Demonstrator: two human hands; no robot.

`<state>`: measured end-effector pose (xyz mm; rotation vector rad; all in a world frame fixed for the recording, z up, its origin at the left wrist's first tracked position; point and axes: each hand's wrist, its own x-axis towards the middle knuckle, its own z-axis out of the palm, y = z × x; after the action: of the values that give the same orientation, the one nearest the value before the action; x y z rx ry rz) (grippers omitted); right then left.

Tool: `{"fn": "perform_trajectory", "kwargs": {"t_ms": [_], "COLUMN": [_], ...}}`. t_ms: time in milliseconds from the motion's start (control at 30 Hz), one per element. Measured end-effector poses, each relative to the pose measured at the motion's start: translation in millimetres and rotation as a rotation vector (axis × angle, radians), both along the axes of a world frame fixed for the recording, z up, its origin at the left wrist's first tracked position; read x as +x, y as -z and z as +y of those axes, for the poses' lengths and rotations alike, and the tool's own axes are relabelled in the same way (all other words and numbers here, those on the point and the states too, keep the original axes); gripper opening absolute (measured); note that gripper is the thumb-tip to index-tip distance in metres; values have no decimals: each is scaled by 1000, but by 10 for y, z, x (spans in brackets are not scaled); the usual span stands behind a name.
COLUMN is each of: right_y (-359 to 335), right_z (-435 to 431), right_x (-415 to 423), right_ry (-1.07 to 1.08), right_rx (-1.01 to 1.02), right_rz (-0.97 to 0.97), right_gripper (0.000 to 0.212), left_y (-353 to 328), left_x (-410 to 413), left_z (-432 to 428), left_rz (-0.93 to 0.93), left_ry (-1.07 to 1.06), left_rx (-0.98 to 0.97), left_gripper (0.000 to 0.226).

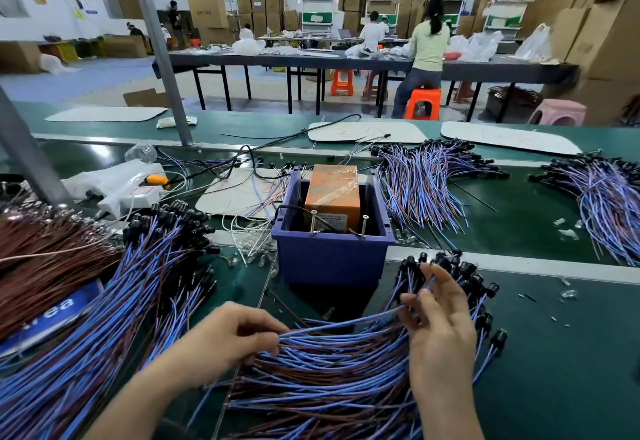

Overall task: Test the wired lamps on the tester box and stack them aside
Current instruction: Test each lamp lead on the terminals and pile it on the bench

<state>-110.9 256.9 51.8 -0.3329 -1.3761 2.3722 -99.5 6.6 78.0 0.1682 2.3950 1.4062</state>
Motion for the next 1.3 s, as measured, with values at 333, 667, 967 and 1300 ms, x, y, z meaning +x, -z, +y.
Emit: {"fn": "perform_trajectory", "kwargs": {"t_ms": [333,667,967,1300], "right_y": [72,79,31,-95], "right_z": [22,53,-180,-505], "right_x": [6,-2,58,196], "right_ry": [375,395,46,-313], "right_rx": [624,1040,1479,845], "right_rz": [-94,-124,-296,241], "right_gripper": [44,48,33,29], "left_y": [-70,-71,-200,-168], "left_x": [102,178,-6,-164], "left_z": [-369,-378,220,732], "left_rz": [-89,49,149,153], "left_ry": [149,-127,-244,-363], "left_rx": [5,210,513,598], "left_gripper": [13,18,16,15]}}
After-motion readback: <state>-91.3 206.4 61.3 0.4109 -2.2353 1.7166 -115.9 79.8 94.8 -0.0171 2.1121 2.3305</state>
